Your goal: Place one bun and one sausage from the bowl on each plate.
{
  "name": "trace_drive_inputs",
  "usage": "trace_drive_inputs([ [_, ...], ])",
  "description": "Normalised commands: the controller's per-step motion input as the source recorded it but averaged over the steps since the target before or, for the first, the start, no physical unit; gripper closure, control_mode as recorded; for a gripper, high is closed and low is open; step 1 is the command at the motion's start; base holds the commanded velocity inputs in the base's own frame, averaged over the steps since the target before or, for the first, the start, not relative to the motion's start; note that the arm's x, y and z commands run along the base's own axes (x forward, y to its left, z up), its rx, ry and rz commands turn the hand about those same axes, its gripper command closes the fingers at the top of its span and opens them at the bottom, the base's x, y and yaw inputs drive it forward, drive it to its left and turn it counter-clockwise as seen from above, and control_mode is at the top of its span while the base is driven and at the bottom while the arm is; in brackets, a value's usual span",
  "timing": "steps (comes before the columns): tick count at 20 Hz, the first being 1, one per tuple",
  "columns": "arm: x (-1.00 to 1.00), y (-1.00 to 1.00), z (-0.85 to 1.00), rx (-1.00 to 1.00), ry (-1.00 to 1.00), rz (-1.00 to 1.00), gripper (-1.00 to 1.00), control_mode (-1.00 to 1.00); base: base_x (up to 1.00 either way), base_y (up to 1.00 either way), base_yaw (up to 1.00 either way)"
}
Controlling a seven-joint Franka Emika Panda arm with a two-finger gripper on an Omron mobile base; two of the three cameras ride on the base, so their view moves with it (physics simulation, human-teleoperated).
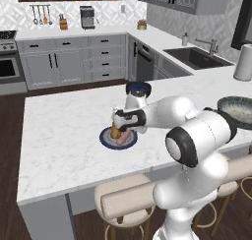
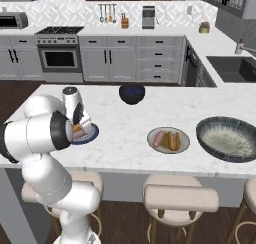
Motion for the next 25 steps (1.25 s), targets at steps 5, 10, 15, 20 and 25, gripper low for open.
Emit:
trace_drive_inputs([
  [5,-0.92,-0.63,1.00,0.12,-0.43,-0.05,-1.00,-1.00,0.00,0.00,0.00],
  [10,-0.97,-0.44,1.00,0.11,-0.48,-0.05,-1.00,-1.00,0.00,0.00,0.00],
  [15,-0.75,-0.07,1.00,0.01,-0.48,-0.08,-1.00,-1.00,0.00,0.00,0.00],
  [20,-0.72,0.00,1.00,0.00,-0.55,-0.06,-1.00,-1.00,0.00,0.00,0.00],
  [25,-0.46,0.07,0.50,-0.08,-0.38,-0.02,-1.00,-1.00,0.00,0.00,0.00],
])
